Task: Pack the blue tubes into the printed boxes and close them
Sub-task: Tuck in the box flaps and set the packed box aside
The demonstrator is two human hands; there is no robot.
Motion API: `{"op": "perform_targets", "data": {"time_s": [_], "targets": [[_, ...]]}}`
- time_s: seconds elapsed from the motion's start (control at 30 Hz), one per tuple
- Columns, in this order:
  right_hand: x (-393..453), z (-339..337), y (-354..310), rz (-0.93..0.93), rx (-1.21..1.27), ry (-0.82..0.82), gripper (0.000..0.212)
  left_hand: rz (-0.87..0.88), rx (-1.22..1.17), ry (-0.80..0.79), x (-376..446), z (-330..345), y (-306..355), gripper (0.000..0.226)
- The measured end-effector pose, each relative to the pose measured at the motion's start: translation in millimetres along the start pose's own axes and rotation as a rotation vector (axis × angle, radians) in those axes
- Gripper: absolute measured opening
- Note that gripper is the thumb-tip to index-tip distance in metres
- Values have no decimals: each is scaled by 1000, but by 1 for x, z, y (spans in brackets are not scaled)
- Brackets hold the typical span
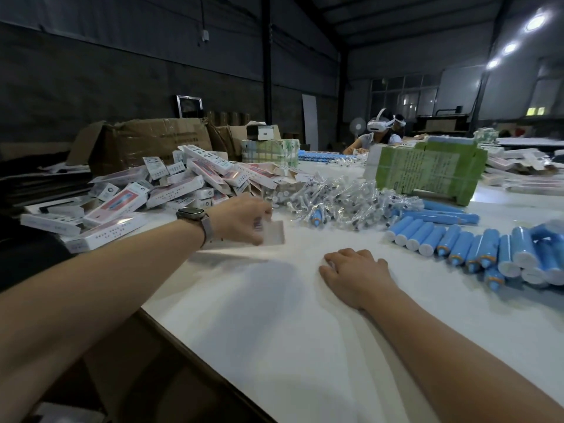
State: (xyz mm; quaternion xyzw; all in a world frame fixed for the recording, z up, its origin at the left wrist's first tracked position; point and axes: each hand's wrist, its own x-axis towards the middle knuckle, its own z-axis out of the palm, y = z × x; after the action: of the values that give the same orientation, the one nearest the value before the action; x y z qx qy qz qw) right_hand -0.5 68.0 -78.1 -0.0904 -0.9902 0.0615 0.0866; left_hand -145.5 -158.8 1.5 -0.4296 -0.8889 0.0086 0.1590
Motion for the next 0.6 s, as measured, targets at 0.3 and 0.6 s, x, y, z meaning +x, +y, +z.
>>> {"op": "perform_targets", "data": {"time_s": [0.3,0.6], "targets": [[-1,1,0,-11,49,34,55,-7,-1017,805,23,-15,133,47],[-16,-16,0,-179,425,274,37,-159,-1143,803,18,33,150,70]]}}
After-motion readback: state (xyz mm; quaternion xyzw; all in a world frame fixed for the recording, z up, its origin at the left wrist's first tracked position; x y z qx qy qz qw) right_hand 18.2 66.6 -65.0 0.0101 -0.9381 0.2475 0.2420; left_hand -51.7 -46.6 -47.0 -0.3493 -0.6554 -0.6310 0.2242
